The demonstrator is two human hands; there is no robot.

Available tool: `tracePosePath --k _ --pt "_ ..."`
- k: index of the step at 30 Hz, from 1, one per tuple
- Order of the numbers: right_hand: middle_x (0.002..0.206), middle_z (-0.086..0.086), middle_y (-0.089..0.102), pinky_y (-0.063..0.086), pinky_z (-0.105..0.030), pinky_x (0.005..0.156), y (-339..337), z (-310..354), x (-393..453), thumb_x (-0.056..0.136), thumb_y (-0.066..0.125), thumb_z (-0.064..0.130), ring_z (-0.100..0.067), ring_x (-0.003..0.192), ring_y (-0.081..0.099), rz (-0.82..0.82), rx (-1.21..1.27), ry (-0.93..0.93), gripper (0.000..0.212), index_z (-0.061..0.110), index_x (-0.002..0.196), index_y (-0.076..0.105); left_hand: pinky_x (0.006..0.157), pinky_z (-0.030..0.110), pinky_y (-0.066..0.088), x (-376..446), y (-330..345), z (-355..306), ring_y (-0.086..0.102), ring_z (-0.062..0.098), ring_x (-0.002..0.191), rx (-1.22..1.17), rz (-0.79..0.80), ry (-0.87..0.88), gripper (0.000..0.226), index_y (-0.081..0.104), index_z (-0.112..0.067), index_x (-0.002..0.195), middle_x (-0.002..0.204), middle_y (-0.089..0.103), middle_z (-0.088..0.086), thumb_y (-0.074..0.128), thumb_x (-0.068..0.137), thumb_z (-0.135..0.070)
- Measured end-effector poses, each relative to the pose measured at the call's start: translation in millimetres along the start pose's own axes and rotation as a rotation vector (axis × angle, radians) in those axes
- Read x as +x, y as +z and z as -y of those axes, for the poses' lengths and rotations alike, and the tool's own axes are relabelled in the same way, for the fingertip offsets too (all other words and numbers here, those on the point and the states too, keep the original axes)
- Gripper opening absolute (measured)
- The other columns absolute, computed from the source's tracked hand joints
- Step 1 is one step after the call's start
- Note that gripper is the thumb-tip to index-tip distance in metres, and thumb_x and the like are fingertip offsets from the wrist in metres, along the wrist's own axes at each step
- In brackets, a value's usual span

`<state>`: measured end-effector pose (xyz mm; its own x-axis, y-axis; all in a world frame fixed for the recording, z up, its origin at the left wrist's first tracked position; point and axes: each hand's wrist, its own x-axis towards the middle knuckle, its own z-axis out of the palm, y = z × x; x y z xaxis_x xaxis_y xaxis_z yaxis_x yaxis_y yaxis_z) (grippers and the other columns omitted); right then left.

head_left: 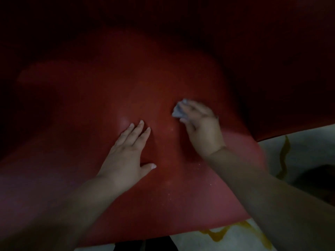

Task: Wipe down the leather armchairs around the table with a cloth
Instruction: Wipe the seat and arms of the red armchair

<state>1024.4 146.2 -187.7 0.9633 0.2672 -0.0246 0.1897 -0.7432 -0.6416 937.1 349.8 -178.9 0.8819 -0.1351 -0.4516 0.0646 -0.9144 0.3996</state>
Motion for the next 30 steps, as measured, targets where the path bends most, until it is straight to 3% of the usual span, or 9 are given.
tracePosePath --k 3,6,10,14,16,18,21,25,30 --pt "0.127 -0.011 0.058 0.038 -0.029 0.105 3.0 7.4 -7.4 0.087 0.063 0.004 -0.023 0.119 0.052 -0.057 0.038 -0.055 0.037 0.008 0.123 0.062 0.118 0.026 0.001 1.5 -4.8 2.0 -0.014 0.002 0.145 -0.011 -0.007 0.014 0.095 0.007 -0.034 0.154 0.16 -0.009 -0.017 0.064 0.082 -0.057" --pt "0.128 -0.014 0.055 0.036 -0.023 0.106 -6.5 3.0 15.6 0.09 0.059 0.003 -0.022 0.119 0.052 -0.223 0.081 0.046 0.036 0.006 0.125 0.059 0.117 0.024 0.005 3.7 -9.4 5.2 -0.011 -0.004 0.141 -0.041 -0.018 0.027 0.086 0.015 -0.035 0.153 0.16 -0.002 -0.019 0.062 0.084 -0.055" --pt "0.132 -0.005 0.047 0.031 -0.013 0.105 -18.7 -6.0 63.8 0.093 0.056 0.006 -0.006 0.12 0.046 -0.27 0.125 0.138 0.038 0.007 0.131 0.054 0.117 0.024 0.008 7.5 -10.4 8.7 -0.009 -0.007 0.14 -0.059 -0.033 0.049 0.081 0.021 -0.036 0.152 0.159 0.002 -0.021 0.063 0.085 -0.052" --pt "0.111 0.022 0.044 0.03 0.006 0.081 -21.2 -15.7 108.2 0.097 0.049 0.007 0.024 0.092 0.047 -0.301 0.364 0.348 0.034 0.005 0.13 0.051 0.12 0.031 0.013 6.9 -7.5 13.6 -0.012 -0.005 0.143 -0.063 -0.025 0.056 0.082 0.017 -0.039 0.152 0.158 -0.004 -0.025 0.061 0.085 -0.054" --pt "0.106 0.025 0.044 0.026 0.01 0.072 -15.8 -22.5 121.6 0.099 0.046 0.011 0.028 0.082 0.045 -0.298 0.371 0.429 0.034 0.007 0.132 0.05 0.119 0.029 0.011 5.3 -4.8 14.8 -0.016 -0.007 0.142 -0.07 -0.022 0.064 0.085 0.014 -0.04 0.152 0.156 -0.009 -0.027 0.062 0.084 -0.056" --pt "0.112 0.018 0.05 0.026 0.011 0.073 -8.7 -24.9 128.3 0.099 0.045 0.011 0.026 0.084 0.045 -0.295 0.365 0.434 0.034 0.006 0.132 0.05 0.117 0.025 0.007 4.3 -2.5 15.3 -0.02 -0.009 0.14 -0.073 -0.024 0.072 0.087 0.011 -0.041 0.152 0.154 -0.014 -0.03 0.062 0.084 -0.056" --pt "0.116 0.015 0.054 0.034 -0.001 0.093 -2.5 -17.8 125.9 0.098 0.047 0.009 0.013 0.101 0.051 -0.239 0.282 0.373 0.033 0.007 0.131 0.052 0.115 0.022 0.003 5.0 -2.6 18.0 -0.021 -0.009 0.14 -0.047 -0.012 0.089 0.09 0.003 -0.043 0.151 0.15 -0.022 -0.032 0.061 0.084 -0.056" --pt "0.136 -0.009 0.051 0.029 -0.018 0.11 0.4 -5.5 91.3 0.096 0.05 0.007 -0.014 0.127 0.046 -0.09 0.053 0.1 0.035 0.006 0.13 0.055 0.119 0.026 0.005 5.8 -5.3 21.6 -0.019 -0.006 0.142 -0.041 0.007 0.11 0.092 0.002 -0.042 0.152 0.151 -0.022 -0.03 0.063 0.084 -0.054" --pt "0.137 -0.005 0.052 0.035 -0.041 0.109 11.3 7.0 18.8 0.09 0.056 0.001 -0.02 0.13 0.045 0.054 -0.026 -0.017 0.04 0.013 0.128 0.058 0.115 0.018 -0.004 4.5 -7.9 19.3 -0.02 -0.006 0.141 -0.025 0.002 0.125 0.09 0.003 -0.04 0.153 0.154 -0.018 -0.025 0.06 0.085 -0.054"
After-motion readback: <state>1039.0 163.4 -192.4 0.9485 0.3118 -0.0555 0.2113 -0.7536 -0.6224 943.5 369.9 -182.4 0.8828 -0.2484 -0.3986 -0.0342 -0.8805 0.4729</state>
